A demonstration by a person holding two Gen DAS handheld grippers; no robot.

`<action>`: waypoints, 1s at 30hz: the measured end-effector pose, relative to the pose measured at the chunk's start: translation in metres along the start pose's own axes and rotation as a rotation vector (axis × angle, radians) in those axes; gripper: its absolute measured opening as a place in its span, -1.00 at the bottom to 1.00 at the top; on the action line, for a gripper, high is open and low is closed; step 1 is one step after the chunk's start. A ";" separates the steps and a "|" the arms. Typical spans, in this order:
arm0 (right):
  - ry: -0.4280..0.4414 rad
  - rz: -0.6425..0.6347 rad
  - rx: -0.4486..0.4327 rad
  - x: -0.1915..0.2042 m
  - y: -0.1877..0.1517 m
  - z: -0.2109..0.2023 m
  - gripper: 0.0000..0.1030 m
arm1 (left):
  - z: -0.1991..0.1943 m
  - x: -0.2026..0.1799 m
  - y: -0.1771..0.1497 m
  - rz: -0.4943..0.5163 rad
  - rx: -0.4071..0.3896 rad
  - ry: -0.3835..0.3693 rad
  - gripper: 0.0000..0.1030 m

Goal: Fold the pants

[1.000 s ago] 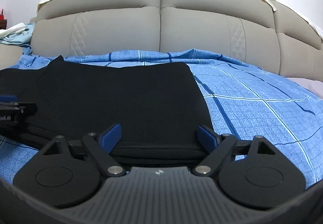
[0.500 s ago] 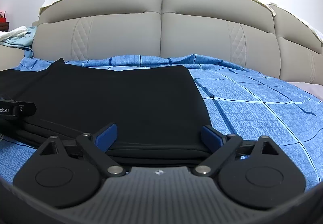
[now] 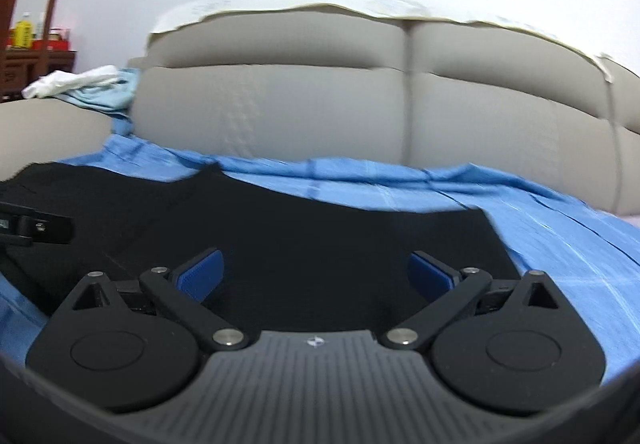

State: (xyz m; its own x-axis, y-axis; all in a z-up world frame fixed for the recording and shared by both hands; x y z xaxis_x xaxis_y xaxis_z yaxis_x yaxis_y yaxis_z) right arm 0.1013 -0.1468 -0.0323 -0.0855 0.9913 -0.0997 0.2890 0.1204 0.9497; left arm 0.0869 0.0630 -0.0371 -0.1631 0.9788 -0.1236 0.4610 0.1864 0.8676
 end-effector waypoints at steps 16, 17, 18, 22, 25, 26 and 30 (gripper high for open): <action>0.171 -0.075 0.112 0.088 -0.022 0.033 1.00 | 0.032 0.175 0.004 -0.437 0.035 0.238 0.91; 0.178 -0.068 0.117 0.087 -0.022 0.034 1.00 | 0.037 0.179 0.005 -0.452 0.037 0.236 0.94; 0.181 -0.067 0.118 0.088 -0.022 0.035 1.00 | 0.042 0.181 0.005 -0.465 0.041 0.235 0.99; 0.183 -0.074 0.108 0.089 -0.021 0.036 1.00 | 0.058 0.188 0.010 -0.481 0.031 0.240 0.99; 0.186 -0.068 0.104 0.088 -0.022 0.036 1.00 | 0.068 0.192 0.013 -0.472 0.027 0.251 0.99; 0.187 -0.067 0.102 0.088 -0.022 0.036 1.00 | 0.072 0.194 0.014 -0.467 0.025 0.255 0.99; 0.186 -0.064 0.096 0.087 -0.023 0.036 1.00 | 0.085 0.197 0.019 -0.411 0.038 0.297 0.99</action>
Point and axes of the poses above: each gripper's, at about its wrist camera, not at the fingertips, and z roughly the way its jaws point, x to its left, y to its top, the point moved 10 cm from there along z, roughly the way its jaws point, and after that the axes turned 2 degrees about -z, right-handed, at the moved point
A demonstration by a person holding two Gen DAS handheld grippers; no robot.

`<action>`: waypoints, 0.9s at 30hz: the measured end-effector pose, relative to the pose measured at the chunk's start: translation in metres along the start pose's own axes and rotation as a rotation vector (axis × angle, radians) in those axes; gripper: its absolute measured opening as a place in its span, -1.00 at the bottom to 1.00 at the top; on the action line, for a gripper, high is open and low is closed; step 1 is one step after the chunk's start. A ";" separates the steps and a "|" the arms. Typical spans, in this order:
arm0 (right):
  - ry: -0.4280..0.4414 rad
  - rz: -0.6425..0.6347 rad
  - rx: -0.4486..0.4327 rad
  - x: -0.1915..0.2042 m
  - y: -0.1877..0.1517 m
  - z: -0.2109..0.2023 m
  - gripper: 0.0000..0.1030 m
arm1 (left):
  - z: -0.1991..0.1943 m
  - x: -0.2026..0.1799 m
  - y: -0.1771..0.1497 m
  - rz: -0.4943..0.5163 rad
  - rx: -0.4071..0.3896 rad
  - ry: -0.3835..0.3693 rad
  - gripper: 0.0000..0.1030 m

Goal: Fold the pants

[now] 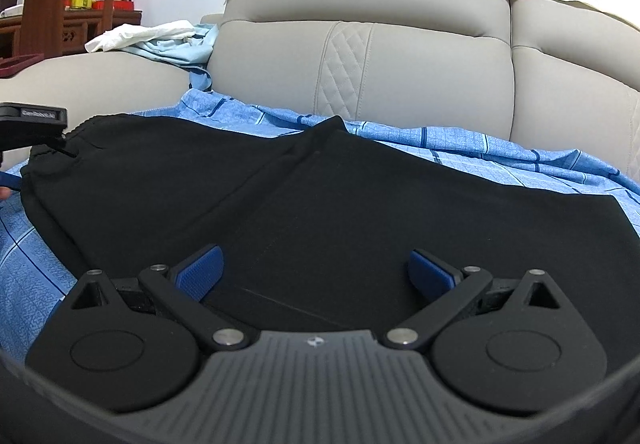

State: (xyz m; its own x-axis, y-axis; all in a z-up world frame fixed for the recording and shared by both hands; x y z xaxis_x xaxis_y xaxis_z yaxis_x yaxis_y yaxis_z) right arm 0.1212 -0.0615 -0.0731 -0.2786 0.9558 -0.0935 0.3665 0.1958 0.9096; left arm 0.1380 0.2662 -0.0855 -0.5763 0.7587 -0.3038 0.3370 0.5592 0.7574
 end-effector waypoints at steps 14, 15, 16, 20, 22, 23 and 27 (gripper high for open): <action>-0.008 -0.001 -0.014 0.001 0.000 -0.001 1.00 | 0.003 -0.006 -0.004 0.086 -0.057 0.019 1.00; -0.009 -0.001 -0.015 0.001 0.000 -0.001 1.00 | 0.003 -0.006 -0.004 0.087 -0.058 0.016 1.00; -0.009 -0.002 -0.015 0.001 0.000 -0.001 1.00 | 0.004 -0.006 -0.004 0.088 -0.058 0.014 1.00; -0.010 -0.002 -0.018 0.001 0.000 -0.001 1.00 | 0.004 -0.006 -0.003 0.081 -0.063 0.019 1.00; -0.009 -0.002 -0.018 0.001 0.000 -0.001 1.00 | 0.004 -0.005 -0.004 0.065 -0.075 0.030 1.00; -0.009 -0.002 -0.018 0.001 0.000 -0.001 1.00 | 0.004 -0.005 -0.004 0.062 -0.078 0.034 1.00; -0.009 -0.002 -0.018 0.001 -0.001 -0.001 1.00 | 0.003 -0.006 -0.005 0.075 -0.070 0.038 1.00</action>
Point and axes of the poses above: each gripper's, at about its wrist camera, not at the fingertips, and z roughly the way its jaws point, x to its left, y to its top, the point moved 10 cm from there along z, roughly the way its jaws point, and after that the axes turned 2 degrees about -z, right-handed, at the moved point
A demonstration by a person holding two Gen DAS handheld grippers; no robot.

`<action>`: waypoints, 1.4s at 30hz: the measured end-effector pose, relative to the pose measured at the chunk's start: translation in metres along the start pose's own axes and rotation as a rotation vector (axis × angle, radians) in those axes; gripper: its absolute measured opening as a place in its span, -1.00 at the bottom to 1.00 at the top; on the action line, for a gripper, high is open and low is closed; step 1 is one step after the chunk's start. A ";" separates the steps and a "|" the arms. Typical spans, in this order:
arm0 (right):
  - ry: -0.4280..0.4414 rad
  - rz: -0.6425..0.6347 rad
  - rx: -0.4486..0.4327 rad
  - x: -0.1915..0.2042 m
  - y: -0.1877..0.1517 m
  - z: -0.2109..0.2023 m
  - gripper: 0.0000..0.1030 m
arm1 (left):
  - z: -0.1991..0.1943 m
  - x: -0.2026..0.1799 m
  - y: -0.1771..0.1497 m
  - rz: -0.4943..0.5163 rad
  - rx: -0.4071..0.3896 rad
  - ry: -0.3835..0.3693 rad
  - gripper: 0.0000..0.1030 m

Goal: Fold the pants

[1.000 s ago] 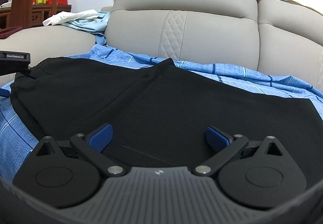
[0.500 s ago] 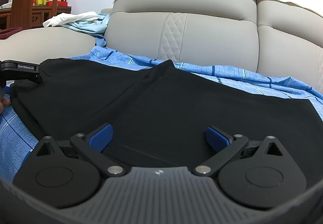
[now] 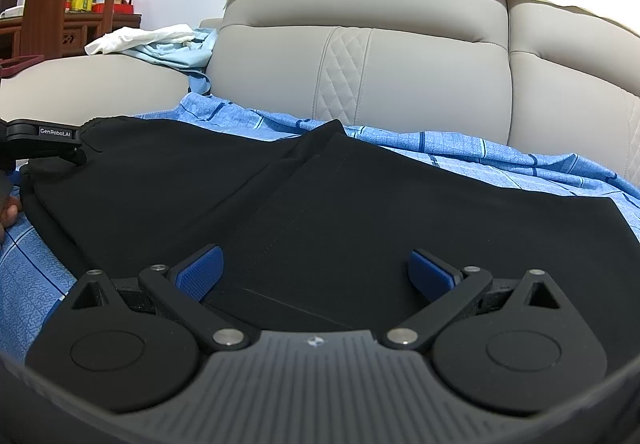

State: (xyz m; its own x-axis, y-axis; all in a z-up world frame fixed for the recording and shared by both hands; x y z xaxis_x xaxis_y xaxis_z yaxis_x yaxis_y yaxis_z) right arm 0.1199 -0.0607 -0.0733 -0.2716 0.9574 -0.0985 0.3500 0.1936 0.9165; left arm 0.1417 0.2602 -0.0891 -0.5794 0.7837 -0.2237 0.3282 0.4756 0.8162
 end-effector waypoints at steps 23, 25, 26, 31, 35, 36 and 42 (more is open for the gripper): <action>0.045 0.251 0.020 -0.071 0.008 -0.055 1.00 | -0.081 -0.056 0.051 -0.035 -0.184 -0.185 -0.86; 0.019 0.319 0.001 -0.096 0.008 -0.062 1.00 | -0.098 -0.084 0.058 0.014 -0.217 -0.234 -0.86; -0.002 0.354 -0.009 -0.110 0.007 -0.066 1.00 | -0.105 -0.097 0.060 0.034 -0.228 -0.255 -0.87; -0.080 0.419 -0.040 -0.156 0.003 -0.082 1.00 | -0.131 -0.157 0.054 0.127 -0.250 -0.351 -0.87; -0.114 0.421 -0.041 -0.173 -0.007 -0.089 1.00 | -0.141 -0.194 0.040 0.191 -0.240 -0.405 -0.87; -0.116 0.421 -0.037 -0.174 -0.009 -0.089 1.00 | -0.141 -0.201 0.036 0.205 -0.235 -0.411 -0.87; -0.112 0.421 -0.027 -0.174 -0.016 -0.086 1.00 | -0.150 -0.234 0.007 0.263 -0.172 -0.486 -0.87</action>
Point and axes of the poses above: each gripper's, at about its wrist camera, not at the fingertips, and z roughly the way its jaws point, x to its left, y to its top, the point moved 10 cm from there along z, roughly the way its jaws point, and after that the axes turned 2 degrees about -z, right-handed, at the moved point
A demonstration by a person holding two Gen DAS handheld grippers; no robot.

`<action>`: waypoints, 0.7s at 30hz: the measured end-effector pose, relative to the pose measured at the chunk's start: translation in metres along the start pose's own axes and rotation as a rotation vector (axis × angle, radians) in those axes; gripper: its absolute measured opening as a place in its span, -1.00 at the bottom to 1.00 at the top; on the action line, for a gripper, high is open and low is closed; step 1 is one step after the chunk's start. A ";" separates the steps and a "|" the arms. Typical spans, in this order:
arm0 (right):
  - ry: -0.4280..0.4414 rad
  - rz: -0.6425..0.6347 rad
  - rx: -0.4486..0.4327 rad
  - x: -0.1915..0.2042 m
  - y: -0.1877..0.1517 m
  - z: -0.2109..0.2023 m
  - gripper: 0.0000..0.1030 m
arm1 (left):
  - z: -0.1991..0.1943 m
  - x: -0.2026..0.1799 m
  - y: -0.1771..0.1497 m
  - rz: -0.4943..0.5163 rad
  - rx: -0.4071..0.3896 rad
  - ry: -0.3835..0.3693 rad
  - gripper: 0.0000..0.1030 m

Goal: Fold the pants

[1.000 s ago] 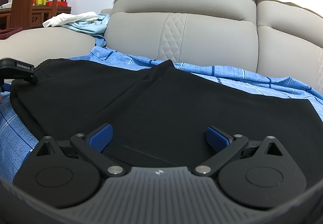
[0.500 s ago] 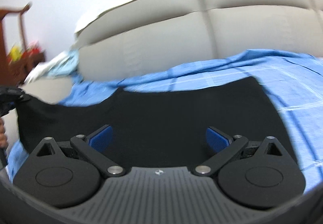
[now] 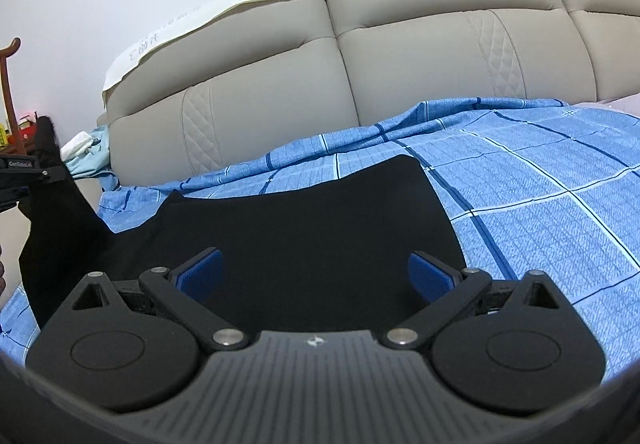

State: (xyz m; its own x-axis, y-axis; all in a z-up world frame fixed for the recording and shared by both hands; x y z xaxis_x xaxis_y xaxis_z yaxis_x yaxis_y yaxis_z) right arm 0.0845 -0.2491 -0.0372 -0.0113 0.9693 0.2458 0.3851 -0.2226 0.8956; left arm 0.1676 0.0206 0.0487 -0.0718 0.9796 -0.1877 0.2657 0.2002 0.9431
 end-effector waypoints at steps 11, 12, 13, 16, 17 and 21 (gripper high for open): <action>-0.081 0.038 -0.032 -0.028 0.005 -0.017 1.00 | -0.011 -0.162 -0.086 0.366 0.305 -0.513 -0.82; -0.097 0.048 -0.034 -0.033 0.005 -0.019 1.00 | -0.014 -0.170 -0.099 0.408 0.325 -0.532 -0.79; -0.112 0.060 -0.036 -0.040 0.004 -0.022 1.00 | -0.017 -0.176 -0.111 0.442 0.345 -0.548 -0.76; -0.147 0.085 -0.031 -0.055 0.001 -0.028 1.00 | -0.032 -0.183 -0.143 0.467 0.410 -0.581 -0.62; -0.153 0.090 -0.029 -0.058 0.000 -0.030 1.00 | -0.037 -0.181 -0.147 0.458 0.415 -0.583 -0.56; -0.154 0.098 -0.025 -0.064 -0.001 -0.031 1.00 | -0.067 -0.166 -0.148 0.406 0.397 -0.596 -0.10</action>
State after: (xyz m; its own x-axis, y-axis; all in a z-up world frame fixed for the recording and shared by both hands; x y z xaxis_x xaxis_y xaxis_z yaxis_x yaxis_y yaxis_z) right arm 0.0560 -0.3139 -0.0425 0.1671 0.9470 0.2744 0.3540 -0.3173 0.8798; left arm 0.0757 -0.1726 -0.0418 0.5960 0.7996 -0.0733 0.4897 -0.2896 0.8224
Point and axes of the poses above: each gripper's, at about its wrist camera, not at the fingertips, and z roughly the way its jaws point, x to its left, y to its top, the point moved 10 cm from there along z, roughly the way its jaws point, and after that the axes turned 2 degrees about -z, right-handed, at the moved point
